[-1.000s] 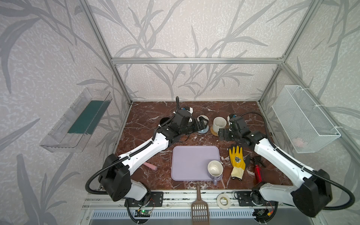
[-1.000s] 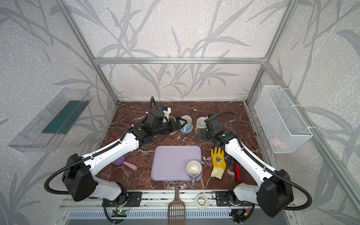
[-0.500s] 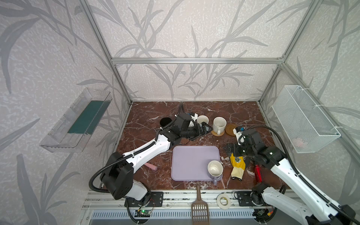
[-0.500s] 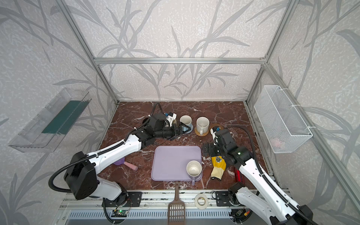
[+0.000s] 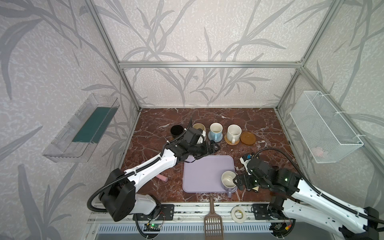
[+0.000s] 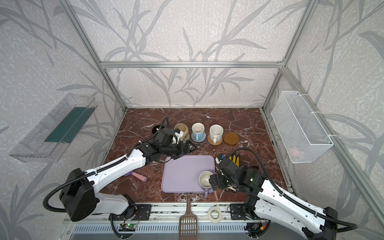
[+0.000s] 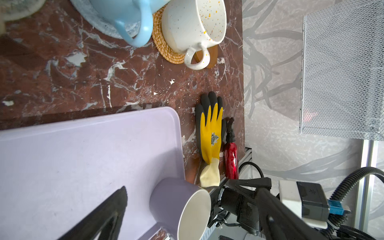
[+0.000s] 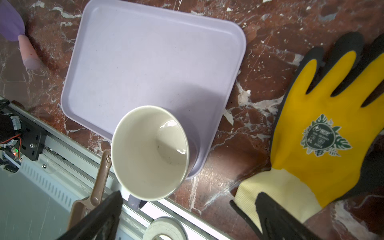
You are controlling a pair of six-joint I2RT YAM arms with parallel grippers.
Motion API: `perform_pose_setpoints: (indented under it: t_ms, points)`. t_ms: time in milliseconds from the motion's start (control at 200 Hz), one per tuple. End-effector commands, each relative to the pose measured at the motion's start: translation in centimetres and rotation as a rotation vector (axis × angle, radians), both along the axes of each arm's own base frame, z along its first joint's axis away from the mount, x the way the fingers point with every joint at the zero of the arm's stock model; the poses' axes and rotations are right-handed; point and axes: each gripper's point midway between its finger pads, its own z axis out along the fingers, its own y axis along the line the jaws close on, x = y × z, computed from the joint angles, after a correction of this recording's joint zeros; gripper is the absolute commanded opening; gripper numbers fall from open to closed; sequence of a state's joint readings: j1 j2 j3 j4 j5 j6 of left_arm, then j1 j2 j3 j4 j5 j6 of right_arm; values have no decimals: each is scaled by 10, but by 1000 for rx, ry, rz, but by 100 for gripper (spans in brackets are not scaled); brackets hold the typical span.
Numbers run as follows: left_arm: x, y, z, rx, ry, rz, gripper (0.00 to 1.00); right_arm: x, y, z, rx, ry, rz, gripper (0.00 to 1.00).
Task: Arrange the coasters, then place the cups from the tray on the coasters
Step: 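Move the right gripper back over the lavender mug on the tray, then lower the right gripper into the lavender mug and grip its rim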
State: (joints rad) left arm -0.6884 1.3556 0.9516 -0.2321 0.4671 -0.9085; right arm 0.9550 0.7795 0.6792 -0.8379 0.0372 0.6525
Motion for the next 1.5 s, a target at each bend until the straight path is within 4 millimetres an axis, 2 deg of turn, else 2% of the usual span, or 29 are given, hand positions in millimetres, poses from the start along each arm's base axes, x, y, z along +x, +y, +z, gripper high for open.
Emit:
perform_pose_setpoints:
  t_ms: [0, 340, 595, 705, 915, 1080, 1130, 1280, 1355, 1495]
  points:
    - [-14, 11, -7, 33, 10, -7, 99, -8, -1, -8, -25, 16, -38, 99]
    - [-34, 29, -29, 58, 58, 20, 99, -23, 26, -24, -42, 6, 7, 99]
    - [-52, 32, -40, 48, 117, -2, 99, -29, 35, -46, -113, 7, -8, 100]
    - [-59, 33, -43, 43, 140, -12, 99, -29, 35, -51, -139, -7, -26, 97]
    - [-67, 36, -51, 42, 170, -10, 99, -30, 42, -65, -153, 9, -30, 78]
    - [-68, 36, -52, 41, 173, -8, 99, -26, 33, -73, -209, 1, -73, 59]
    - [-69, 37, -52, 42, 172, -5, 99, -25, 32, -73, -215, -7, -77, 51]
    - [-67, 34, -50, 25, 172, 1, 99, -23, 33, -72, -201, -23, -81, 39]
    - [-66, 27, -47, -24, 174, -2, 99, -22, 34, -70, -192, -32, -82, 36]
    - [-65, 23, -48, -42, 180, -2, 99, -21, 36, -66, -180, -45, -74, 22]
